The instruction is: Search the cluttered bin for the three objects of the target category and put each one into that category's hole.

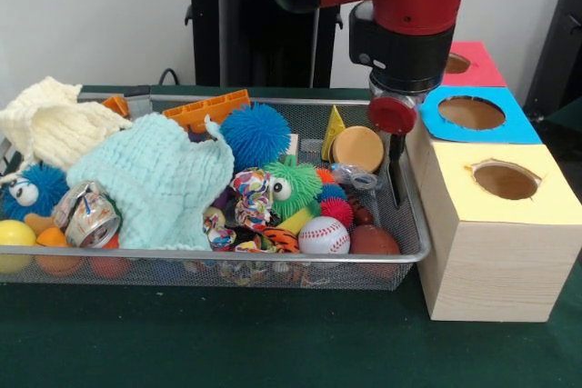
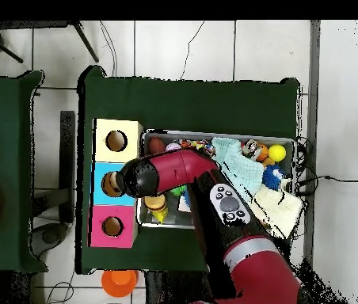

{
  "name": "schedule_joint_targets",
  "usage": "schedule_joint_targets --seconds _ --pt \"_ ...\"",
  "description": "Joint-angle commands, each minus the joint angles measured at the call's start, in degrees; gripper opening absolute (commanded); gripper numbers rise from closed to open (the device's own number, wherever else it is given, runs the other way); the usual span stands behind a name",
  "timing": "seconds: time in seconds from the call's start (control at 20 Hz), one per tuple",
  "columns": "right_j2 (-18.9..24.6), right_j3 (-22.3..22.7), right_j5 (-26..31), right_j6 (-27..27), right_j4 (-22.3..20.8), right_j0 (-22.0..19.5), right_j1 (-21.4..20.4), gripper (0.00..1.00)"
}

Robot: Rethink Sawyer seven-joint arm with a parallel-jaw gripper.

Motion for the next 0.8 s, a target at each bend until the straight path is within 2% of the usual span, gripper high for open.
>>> schedule_joint_targets --seconds 0.05,0.5,0.8 --pt "2.8 -1.4 -3.7 2.4 -1.6 -1.8 -1.9 0.0" --pt "1.8 -3.6 -4.3 0.5 -3.6 -3.6 -1.1 0.0" --pt "2.5 -1.4 -6.6 0.5 -4.0 -5.3 -0.6 0.0"
